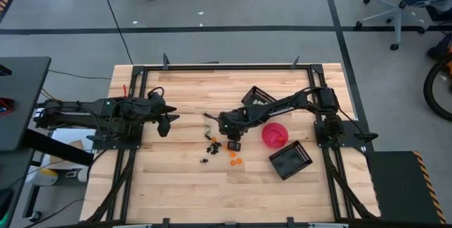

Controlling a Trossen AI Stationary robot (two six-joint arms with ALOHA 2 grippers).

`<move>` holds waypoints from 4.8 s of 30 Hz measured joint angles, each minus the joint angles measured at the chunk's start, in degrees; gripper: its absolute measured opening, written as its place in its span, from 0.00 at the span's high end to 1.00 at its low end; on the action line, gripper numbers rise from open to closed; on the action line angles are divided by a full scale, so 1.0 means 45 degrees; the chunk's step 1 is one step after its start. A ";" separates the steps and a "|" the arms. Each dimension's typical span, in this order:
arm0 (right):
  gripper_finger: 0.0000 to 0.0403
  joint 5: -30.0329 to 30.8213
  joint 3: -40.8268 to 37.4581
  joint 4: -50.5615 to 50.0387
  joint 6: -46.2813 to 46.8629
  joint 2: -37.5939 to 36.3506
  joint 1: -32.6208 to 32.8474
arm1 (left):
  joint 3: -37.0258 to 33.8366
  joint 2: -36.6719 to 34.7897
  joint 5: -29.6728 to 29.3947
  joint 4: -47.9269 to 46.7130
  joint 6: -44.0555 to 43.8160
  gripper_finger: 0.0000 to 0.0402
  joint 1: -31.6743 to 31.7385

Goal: Sort Halloween decoration
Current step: Put the orange pumpkin toy into the red bowl

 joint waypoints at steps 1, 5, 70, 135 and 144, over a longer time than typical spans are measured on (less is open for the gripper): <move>0.84 -0.0239 0.0123 -0.0360 -0.0002 0.0000 -0.0005 | 0.0004 0.0001 0.0000 -0.0009 -0.0004 0.60 0.0000; 0.84 -0.1018 0.0910 -0.1973 -0.0287 0.0000 -0.0026 | 0.0005 0.0005 0.0000 -0.0008 -0.0004 0.60 0.0000; 0.42 -0.0439 0.4046 -0.3928 -0.1258 -0.0005 0.1381 | 0.0010 0.0024 -0.0238 0.0104 -0.0375 0.60 -0.0024; 0.78 0.2326 -0.2044 0.4736 -0.0906 -0.0019 0.2194 | 0.0015 0.1753 -0.0227 0.0939 -0.4735 0.60 -0.0010; 0.74 0.1988 -0.1256 0.3495 -0.1037 0.0039 0.2185 | 0.0015 0.1753 -0.0228 0.0934 -0.4720 0.60 -0.0010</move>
